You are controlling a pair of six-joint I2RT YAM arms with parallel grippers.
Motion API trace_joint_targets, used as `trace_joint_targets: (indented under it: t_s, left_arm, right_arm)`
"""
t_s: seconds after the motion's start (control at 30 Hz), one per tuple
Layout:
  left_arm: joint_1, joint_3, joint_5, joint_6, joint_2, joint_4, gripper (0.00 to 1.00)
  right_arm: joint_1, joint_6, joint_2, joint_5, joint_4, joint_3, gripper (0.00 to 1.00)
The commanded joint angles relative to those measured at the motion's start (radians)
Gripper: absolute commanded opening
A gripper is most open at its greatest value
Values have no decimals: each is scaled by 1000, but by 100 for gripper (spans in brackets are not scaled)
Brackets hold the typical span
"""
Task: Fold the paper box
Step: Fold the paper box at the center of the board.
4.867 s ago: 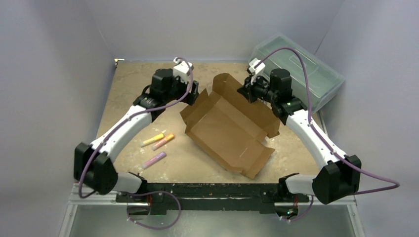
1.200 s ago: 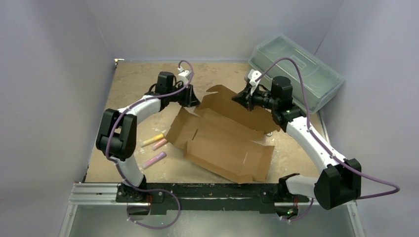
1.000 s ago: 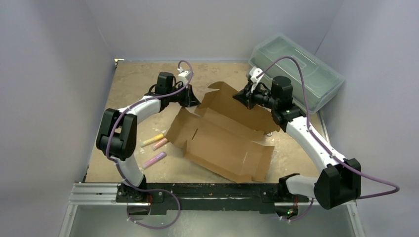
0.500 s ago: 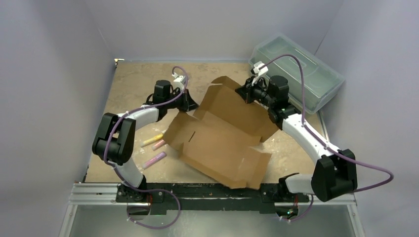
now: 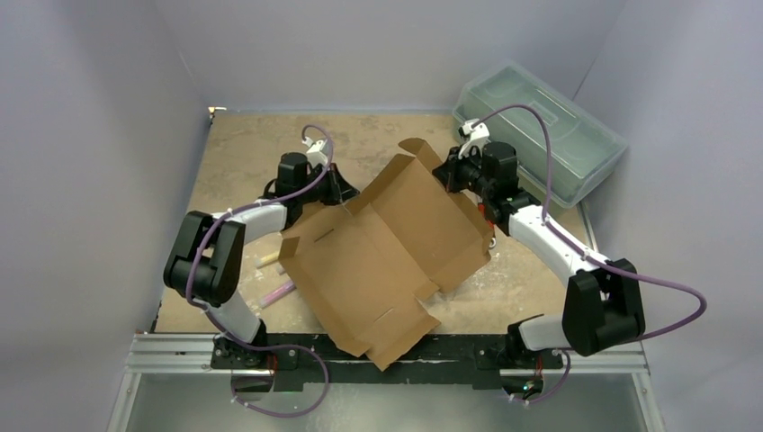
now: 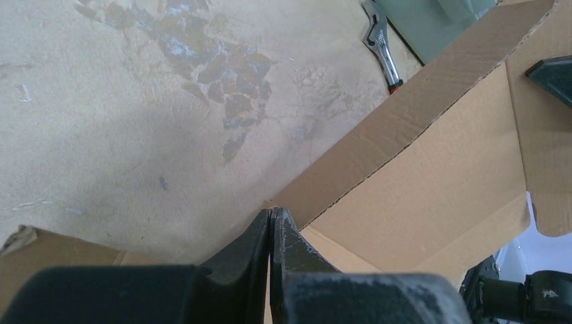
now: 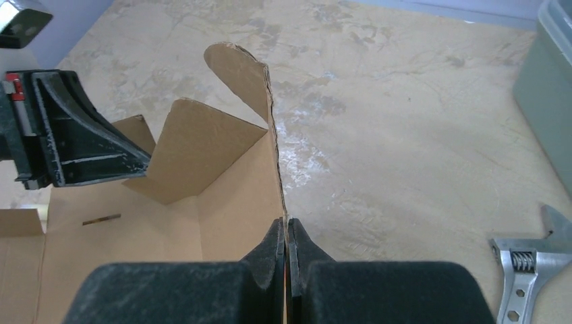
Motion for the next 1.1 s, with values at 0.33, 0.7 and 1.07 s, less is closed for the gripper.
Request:
trace_joint_targets:
  t_s: [0.33, 0.7, 1.07]
  left_arm:
    - [8, -10, -106, 172, -95, -53, 0]
    - [4, 61, 60, 170, -100, -70, 9]
    - [29, -11, -311, 139, -488, -283, 79]
  right_arm:
    - [-4, 4, 6, 102, 38, 17, 0]
    - [1, -226, -31, -90, -74, 125, 0]
    - [1, -491, 22, -89, -283, 277, 0]
